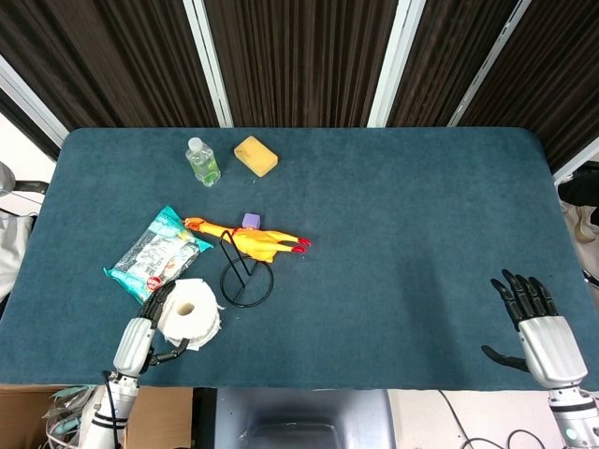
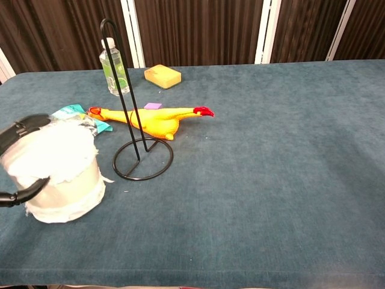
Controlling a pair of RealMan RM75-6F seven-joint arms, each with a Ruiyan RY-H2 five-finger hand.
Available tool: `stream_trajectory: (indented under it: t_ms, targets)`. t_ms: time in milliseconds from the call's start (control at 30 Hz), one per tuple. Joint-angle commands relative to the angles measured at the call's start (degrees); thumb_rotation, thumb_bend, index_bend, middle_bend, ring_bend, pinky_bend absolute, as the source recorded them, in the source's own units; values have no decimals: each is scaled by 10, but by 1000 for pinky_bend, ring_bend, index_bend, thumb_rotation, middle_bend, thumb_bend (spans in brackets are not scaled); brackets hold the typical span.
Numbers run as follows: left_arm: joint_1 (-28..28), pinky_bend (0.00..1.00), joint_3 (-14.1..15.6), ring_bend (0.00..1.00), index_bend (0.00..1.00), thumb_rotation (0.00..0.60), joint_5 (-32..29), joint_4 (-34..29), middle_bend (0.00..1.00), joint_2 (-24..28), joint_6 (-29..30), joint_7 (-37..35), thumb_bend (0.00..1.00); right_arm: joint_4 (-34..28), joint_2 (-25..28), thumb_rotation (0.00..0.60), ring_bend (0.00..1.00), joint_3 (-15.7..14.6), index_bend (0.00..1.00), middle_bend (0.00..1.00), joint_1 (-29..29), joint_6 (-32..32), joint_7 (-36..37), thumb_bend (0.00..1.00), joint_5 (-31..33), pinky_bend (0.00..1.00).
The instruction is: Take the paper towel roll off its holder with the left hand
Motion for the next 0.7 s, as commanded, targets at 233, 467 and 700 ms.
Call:
stream_trajectory:
  t_ms: [233,467,700]
  targets:
    - [19,53,13,0,0,600,42,-41,0,54,62,91,356,2,-1,600,0,-3,0,0,0,1,-1,37,-7,0]
    - [77,46,70,0,0,600,48,-161,0,229,92,270,352,-1,1,600,0,-3,0,0,-4,3,-3,37,-2,0]
    - [98,26,68,0,0,600,67,-128,0,236,125,259,360,-4,-2,600,0,-6,0,0,-6,8,-15,37,-9,0]
